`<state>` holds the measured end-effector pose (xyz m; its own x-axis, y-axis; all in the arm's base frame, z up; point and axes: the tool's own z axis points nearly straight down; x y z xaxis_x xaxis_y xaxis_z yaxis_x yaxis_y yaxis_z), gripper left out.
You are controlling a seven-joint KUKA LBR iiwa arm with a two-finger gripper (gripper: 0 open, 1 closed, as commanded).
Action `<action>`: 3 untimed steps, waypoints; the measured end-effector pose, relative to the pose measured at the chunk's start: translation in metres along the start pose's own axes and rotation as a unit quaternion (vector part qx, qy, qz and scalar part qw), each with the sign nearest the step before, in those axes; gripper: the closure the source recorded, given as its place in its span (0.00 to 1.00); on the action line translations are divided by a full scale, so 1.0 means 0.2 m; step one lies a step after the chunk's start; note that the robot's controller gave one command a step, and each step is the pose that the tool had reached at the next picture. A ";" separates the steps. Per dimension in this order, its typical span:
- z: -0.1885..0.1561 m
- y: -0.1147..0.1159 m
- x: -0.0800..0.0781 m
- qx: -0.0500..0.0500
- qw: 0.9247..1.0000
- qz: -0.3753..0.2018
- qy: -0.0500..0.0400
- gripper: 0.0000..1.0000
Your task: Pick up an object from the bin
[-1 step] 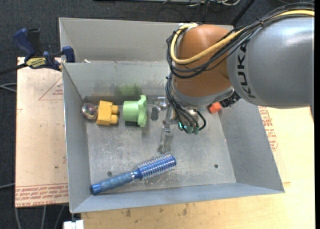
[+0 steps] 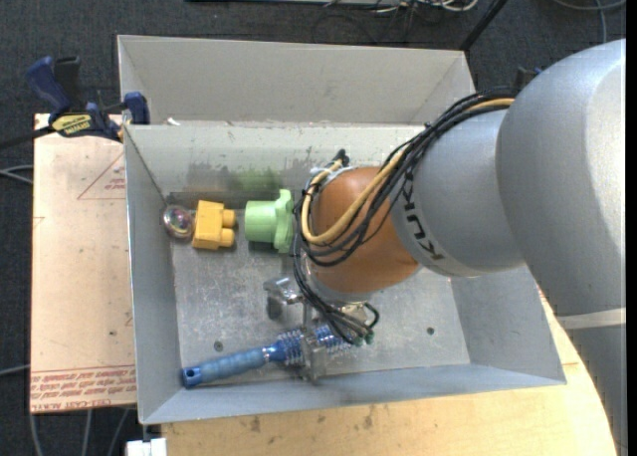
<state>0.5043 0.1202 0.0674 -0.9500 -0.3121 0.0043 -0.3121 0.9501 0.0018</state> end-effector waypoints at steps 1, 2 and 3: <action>-0.17 -0.03 0.06 0.000 0.999 0.053 -0.003 0.00; -0.19 -0.04 0.10 0.000 1.000 -0.004 -0.002 0.00; -0.02 -0.09 0.13 0.001 0.999 0.047 -0.009 0.00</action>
Offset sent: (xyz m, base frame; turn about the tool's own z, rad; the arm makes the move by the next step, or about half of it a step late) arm -0.0093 -0.0108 0.0326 0.1083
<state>0.4854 0.0949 0.0716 -0.9749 -0.2222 -0.0146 -0.2222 0.9750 0.0000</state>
